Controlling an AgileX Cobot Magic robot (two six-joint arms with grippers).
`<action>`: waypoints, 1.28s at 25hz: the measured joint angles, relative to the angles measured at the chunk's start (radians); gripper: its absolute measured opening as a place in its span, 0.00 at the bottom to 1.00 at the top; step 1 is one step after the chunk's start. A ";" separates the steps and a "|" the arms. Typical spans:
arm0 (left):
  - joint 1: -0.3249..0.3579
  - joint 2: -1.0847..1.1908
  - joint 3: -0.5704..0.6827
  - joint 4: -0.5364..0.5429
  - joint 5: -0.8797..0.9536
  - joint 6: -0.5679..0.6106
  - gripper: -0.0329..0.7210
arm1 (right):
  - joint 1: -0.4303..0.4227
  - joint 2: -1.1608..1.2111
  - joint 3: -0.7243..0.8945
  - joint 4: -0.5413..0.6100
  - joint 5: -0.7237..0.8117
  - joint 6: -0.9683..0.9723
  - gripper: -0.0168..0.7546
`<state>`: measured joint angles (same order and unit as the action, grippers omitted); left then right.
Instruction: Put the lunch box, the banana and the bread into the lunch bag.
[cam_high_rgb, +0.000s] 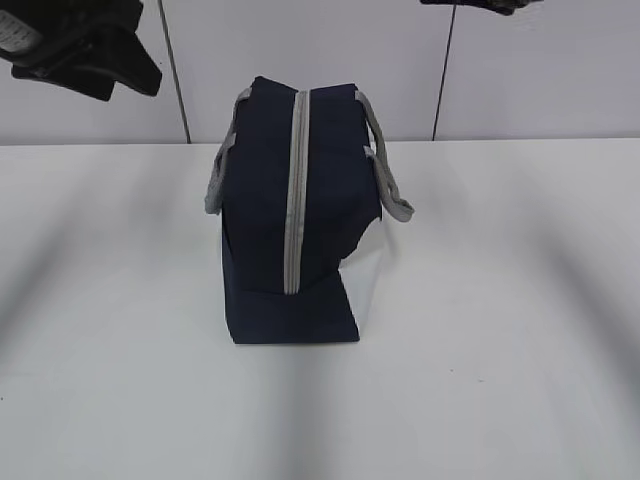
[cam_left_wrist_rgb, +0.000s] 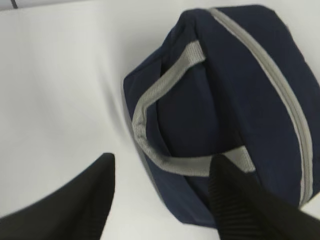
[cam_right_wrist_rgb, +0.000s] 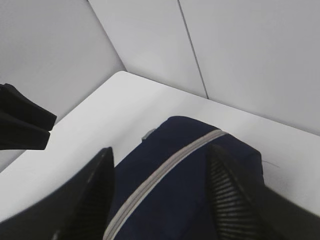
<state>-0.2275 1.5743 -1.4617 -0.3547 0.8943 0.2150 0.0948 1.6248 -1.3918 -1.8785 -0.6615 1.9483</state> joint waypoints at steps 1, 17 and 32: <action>0.000 -0.007 0.000 0.007 0.033 -0.003 0.60 | 0.000 -0.041 0.048 0.000 0.019 -0.007 0.58; 0.000 -0.185 0.000 0.100 0.269 -0.033 0.58 | 0.000 -0.564 0.626 0.016 0.292 -0.128 0.57; 0.000 -0.729 0.524 0.186 0.166 -0.097 0.56 | 0.000 -0.803 0.783 0.020 0.278 -0.131 0.57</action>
<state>-0.2275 0.8458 -0.9374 -0.1689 1.0600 0.1182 0.0948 0.8223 -0.6085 -1.8583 -0.3833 1.8178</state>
